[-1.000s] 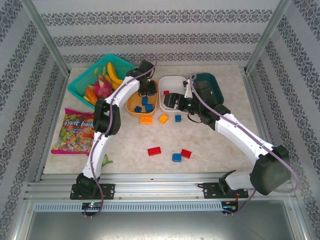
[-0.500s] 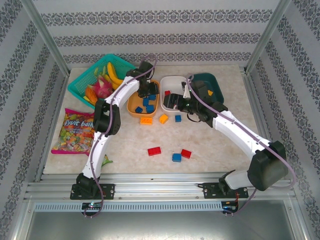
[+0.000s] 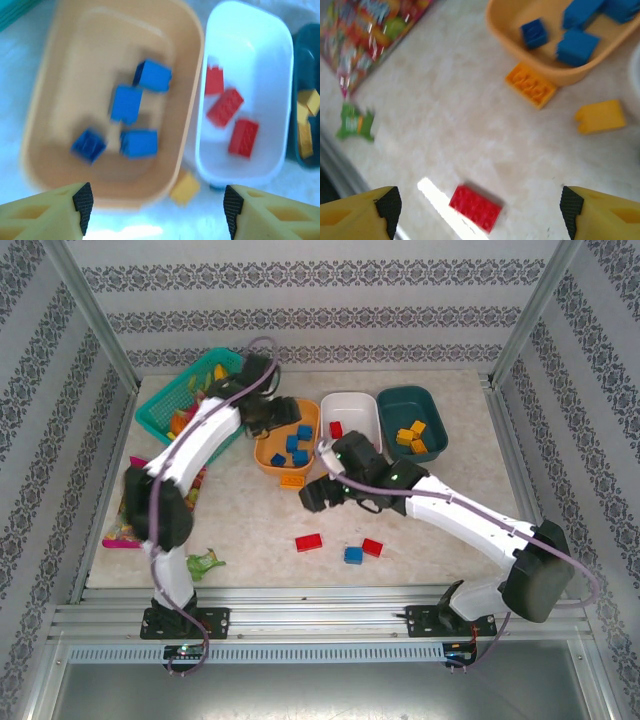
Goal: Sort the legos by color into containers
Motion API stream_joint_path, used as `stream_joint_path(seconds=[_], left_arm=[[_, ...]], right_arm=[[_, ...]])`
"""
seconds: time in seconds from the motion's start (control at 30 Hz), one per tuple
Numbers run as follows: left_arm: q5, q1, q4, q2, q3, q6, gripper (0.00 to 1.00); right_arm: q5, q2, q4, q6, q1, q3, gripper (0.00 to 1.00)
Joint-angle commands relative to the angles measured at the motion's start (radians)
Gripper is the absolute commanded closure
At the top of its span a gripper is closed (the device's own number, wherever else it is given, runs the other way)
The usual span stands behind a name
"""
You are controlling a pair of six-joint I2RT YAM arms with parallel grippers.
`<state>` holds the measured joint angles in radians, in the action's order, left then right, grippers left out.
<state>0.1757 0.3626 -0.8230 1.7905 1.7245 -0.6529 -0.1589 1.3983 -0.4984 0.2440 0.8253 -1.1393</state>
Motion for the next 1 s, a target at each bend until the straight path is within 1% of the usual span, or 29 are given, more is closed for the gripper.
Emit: stream_joint_path(seconds=[0.0,0.1,0.17,0.2,0.3,0.43,0.6,0.73,0.83,0.9,0.97], left_arm=[[0.005,-0.007,0.021,-0.246,-0.327,-0.084,0.26],[0.033,-0.005,0.020,-0.489,-0.592,-0.124,0.26],[0.060,-0.005,0.025,-0.635,-0.724,-0.141,0.26],[0.078,-0.005,0.025,-0.702,-0.779,-0.148,0.26],[0.126,-0.003,0.015,-0.869,-0.876,-0.153,0.24],[0.200,-0.002,-0.017,-1.037,-0.938,-0.145,0.22],[0.295,-0.001,-0.095,-1.170,-0.976,-0.148,0.23],[0.284,-0.001,-0.157,-1.235,-0.973,-0.148,0.24],[0.271,-0.002,-0.170,-1.248,-0.965,-0.149,0.24],[0.269,-0.001,-0.167,-1.249,-0.961,-0.151,0.24],[0.266,-0.001,-0.169,-1.249,-0.956,-0.148,0.24]], right_arm=[[0.017,0.022,-0.111,-0.173,0.094,0.041,0.14],[-0.002,0.094,-0.172,-0.305,0.153,0.039,0.14],[-0.017,0.150,-0.196,-0.381,0.164,0.025,0.16],[-0.005,0.177,-0.197,-0.418,0.172,0.017,0.16],[0.029,0.231,-0.161,-0.508,0.179,0.014,0.17],[0.116,0.322,-0.162,-0.595,0.176,-0.026,0.16],[0.133,0.424,-0.166,-0.675,0.161,-0.084,0.15],[0.143,0.482,-0.170,-0.693,0.156,-0.116,0.15],[0.151,0.513,-0.164,-0.679,0.153,-0.130,0.15],[0.129,0.540,-0.176,-0.654,0.145,-0.153,0.18],[0.088,0.567,-0.201,-0.630,0.136,-0.182,0.25]])
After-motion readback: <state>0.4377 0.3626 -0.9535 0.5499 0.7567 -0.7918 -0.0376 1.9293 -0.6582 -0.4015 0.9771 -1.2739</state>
